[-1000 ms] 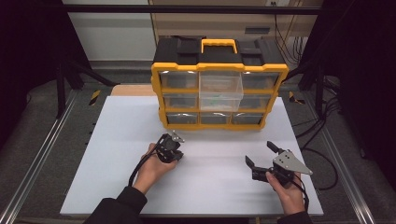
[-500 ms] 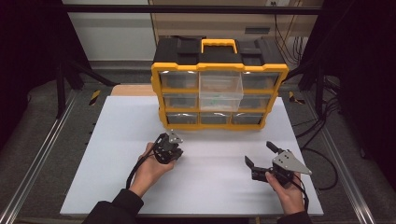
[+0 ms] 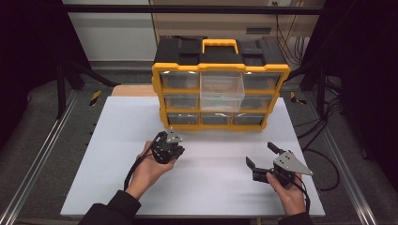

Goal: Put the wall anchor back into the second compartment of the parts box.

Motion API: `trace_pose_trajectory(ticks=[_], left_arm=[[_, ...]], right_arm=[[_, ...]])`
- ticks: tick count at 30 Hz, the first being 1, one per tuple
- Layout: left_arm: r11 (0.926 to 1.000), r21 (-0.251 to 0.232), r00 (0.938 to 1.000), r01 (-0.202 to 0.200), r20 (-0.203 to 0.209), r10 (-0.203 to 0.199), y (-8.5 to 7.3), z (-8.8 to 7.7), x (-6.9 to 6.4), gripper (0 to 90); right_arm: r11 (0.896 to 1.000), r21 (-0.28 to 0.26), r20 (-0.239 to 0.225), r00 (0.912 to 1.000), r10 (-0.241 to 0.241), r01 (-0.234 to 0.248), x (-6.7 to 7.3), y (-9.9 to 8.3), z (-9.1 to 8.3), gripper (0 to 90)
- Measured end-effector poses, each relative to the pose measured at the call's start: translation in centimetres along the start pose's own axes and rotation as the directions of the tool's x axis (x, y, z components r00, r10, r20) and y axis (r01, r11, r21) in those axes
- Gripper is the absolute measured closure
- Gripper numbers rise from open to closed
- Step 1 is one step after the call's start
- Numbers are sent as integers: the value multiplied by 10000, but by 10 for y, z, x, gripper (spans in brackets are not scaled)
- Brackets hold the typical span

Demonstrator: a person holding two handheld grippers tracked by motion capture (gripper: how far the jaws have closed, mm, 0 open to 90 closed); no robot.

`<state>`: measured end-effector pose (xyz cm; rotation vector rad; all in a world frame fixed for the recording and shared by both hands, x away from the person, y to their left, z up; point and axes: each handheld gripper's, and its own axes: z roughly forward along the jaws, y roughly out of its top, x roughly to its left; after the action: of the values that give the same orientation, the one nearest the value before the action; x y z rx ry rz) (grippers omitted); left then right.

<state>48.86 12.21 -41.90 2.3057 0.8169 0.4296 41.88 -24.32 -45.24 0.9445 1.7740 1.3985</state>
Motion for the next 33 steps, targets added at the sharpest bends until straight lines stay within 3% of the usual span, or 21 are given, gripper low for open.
trace_pose_trajectory(ticks=[13, 33], left_arm=[[9984, -541, 9999, -151, 48, 154, 16, -16, -6, 837], [9895, -1379, 9990, -442, 28, 450, 41, -47, -13, 837]], right_arm=[[10000, -56, 4, 10000, 31, -31, 0, 0, 0, 55], [10000, -66, 2, 10000, 45, -45, 0, 0, 0, 55]])
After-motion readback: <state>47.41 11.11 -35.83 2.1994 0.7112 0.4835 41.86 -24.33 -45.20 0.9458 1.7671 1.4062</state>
